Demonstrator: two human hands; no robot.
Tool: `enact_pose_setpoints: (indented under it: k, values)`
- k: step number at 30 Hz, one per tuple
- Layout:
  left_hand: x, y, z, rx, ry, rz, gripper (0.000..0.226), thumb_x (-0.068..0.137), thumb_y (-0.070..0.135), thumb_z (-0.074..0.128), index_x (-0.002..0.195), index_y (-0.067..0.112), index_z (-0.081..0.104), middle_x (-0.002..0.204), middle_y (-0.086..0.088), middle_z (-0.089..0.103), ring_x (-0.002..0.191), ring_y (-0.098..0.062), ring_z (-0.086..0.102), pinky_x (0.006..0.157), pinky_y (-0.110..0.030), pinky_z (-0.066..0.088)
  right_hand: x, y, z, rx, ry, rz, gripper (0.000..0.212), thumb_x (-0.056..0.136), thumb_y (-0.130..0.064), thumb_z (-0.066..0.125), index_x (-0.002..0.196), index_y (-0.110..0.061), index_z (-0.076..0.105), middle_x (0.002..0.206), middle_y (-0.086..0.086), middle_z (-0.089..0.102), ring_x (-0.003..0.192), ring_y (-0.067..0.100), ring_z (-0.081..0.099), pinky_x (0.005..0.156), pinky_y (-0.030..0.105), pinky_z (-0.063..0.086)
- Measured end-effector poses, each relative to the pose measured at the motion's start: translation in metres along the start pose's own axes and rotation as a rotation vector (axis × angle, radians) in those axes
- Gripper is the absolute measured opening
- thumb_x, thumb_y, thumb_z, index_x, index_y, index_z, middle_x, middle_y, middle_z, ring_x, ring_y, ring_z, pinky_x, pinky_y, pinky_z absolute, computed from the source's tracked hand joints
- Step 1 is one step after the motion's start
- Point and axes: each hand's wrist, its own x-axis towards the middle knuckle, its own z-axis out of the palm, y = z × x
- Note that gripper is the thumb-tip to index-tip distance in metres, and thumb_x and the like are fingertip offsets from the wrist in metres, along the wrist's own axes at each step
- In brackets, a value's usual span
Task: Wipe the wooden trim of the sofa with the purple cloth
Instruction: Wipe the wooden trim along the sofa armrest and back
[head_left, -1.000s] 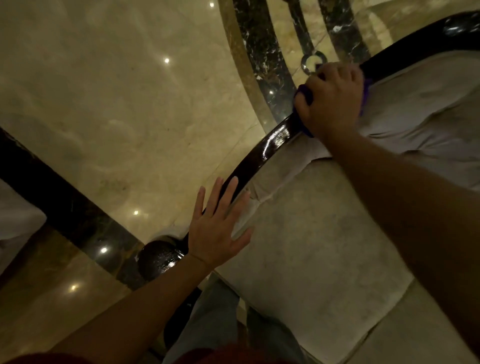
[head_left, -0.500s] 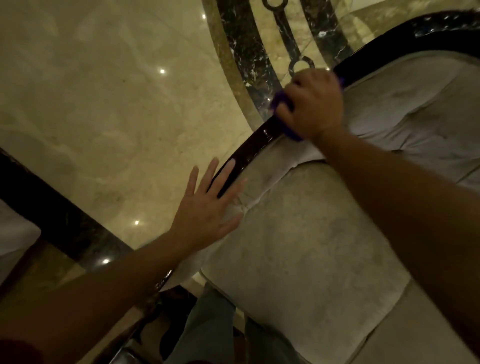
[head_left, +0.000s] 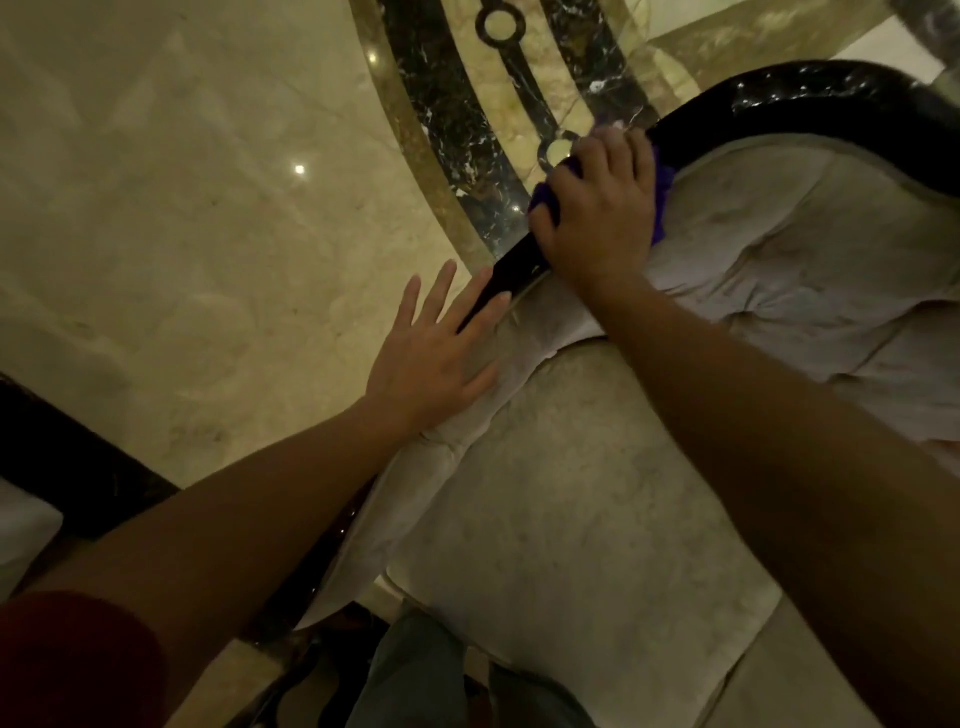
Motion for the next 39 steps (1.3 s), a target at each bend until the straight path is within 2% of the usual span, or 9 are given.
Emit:
enact_pose_setpoints:
  k: [4, 10, 11, 15, 20, 27, 31, 34, 39]
  values:
    - [-0.002, 0.001, 0.000, -0.015, -0.019, -0.013, 0.076, 0.101, 0.062, 0.033, 0.167, 0.026, 0.018, 0.177, -0.006, 0.011, 0.162, -0.039, 0.011, 0.126, -0.063, 0.017, -0.016, -0.024, 0.010, 0.070, 0.028, -0.023, 0.032, 0.090, -0.038, 0.058, 0.098, -0.013, 0.076, 0.119, 0.013, 0.069, 0.127, 0.038, 0.058, 0.119, 0.055, 0.030]
    - [0.003, -0.002, -0.002, 0.025, -0.079, 0.063, 0.087, 0.099, 0.065, 0.032, 0.168, 0.020, 0.004, 0.176, -0.014, -0.001, 0.163, -0.038, 0.005, 0.128, -0.063, 0.015, -0.003, 0.015, 0.001, 0.007, -0.137, -0.411, 0.044, 0.099, -0.046, 0.046, 0.114, -0.012, 0.070, 0.122, 0.016, 0.066, 0.121, 0.038, 0.058, 0.113, 0.055, 0.034]
    - [0.012, -0.001, -0.002, 0.029, -0.070, 0.095, 0.088, 0.099, 0.065, 0.031, 0.168, 0.018, 0.002, 0.176, -0.015, -0.002, 0.163, -0.037, 0.003, 0.128, -0.063, 0.014, 0.009, 0.032, -0.007, -0.048, -0.145, -0.410, 0.046, 0.099, -0.047, 0.045, 0.116, -0.012, 0.069, 0.123, 0.017, 0.065, 0.121, 0.038, 0.057, 0.114, 0.056, 0.034]
    - [0.068, 0.010, -0.001, 0.057, -0.008, 0.164, 0.084, 0.105, 0.062, 0.030, 0.167, 0.013, 0.000, 0.176, -0.015, -0.005, 0.163, -0.033, -0.001, 0.130, -0.059, 0.011, 0.059, 0.103, -0.044, -0.249, -0.100, -0.247, 0.053, 0.100, -0.050, 0.041, 0.122, -0.007, 0.063, 0.126, 0.025, 0.062, 0.120, 0.044, 0.058, 0.111, 0.059, 0.037]
    - [0.148, 0.043, -0.016, 0.008, 0.129, 0.226, 0.083, 0.108, 0.065, 0.023, 0.167, 0.010, 0.002, 0.177, -0.012, -0.002, 0.163, -0.032, -0.001, 0.130, -0.058, 0.012, 0.054, 0.180, -0.071, -0.196, -0.070, 0.101, 0.051, 0.101, -0.043, 0.036, 0.127, -0.005, 0.057, 0.129, 0.025, 0.059, 0.116, 0.043, 0.056, 0.097, 0.052, 0.043]
    - [0.191, 0.063, -0.012, -0.080, 0.273, 0.240, 0.090, 0.105, 0.068, 0.029, 0.167, 0.009, 0.000, 0.177, -0.012, -0.002, 0.164, -0.031, -0.001, 0.132, -0.053, 0.010, 0.062, 0.155, -0.062, -0.148, -0.002, 0.335, 0.045, 0.097, -0.044, 0.040, 0.114, -0.013, 0.068, 0.119, 0.014, 0.065, 0.112, 0.036, 0.057, 0.094, 0.047, 0.044]
    - [0.189, 0.058, -0.008, -0.067, 0.275, 0.222, 0.091, 0.104, 0.070, 0.026, 0.167, 0.010, -0.001, 0.177, -0.011, -0.003, 0.164, -0.032, 0.000, 0.132, -0.054, 0.012, 0.074, 0.136, -0.057, -0.123, -0.005, 0.274, 0.042, 0.096, -0.045, 0.044, 0.107, -0.017, 0.073, 0.114, 0.010, 0.067, 0.107, 0.034, 0.060, 0.092, 0.046, 0.044]
    - [0.189, 0.060, -0.010, -0.039, 0.248, 0.204, 0.091, 0.103, 0.070, 0.024, 0.166, 0.009, 0.000, 0.176, -0.013, -0.002, 0.163, -0.033, 0.001, 0.131, -0.056, 0.014, 0.069, 0.151, -0.059, -0.068, -0.004, 0.219, 0.041, 0.098, -0.045, 0.045, 0.112, -0.017, 0.071, 0.113, 0.009, 0.068, 0.105, 0.032, 0.061, 0.088, 0.043, 0.046]
    - [0.188, 0.063, -0.011, -0.086, 0.239, 0.196, 0.092, 0.102, 0.074, 0.019, 0.167, 0.013, -0.004, 0.177, -0.007, -0.010, 0.164, -0.030, -0.001, 0.130, -0.056, 0.015, 0.042, 0.212, -0.075, -0.119, -0.008, 0.550, 0.042, 0.103, -0.040, 0.040, 0.119, -0.010, 0.065, 0.115, 0.016, 0.066, 0.099, 0.037, 0.063, 0.080, 0.046, 0.051]
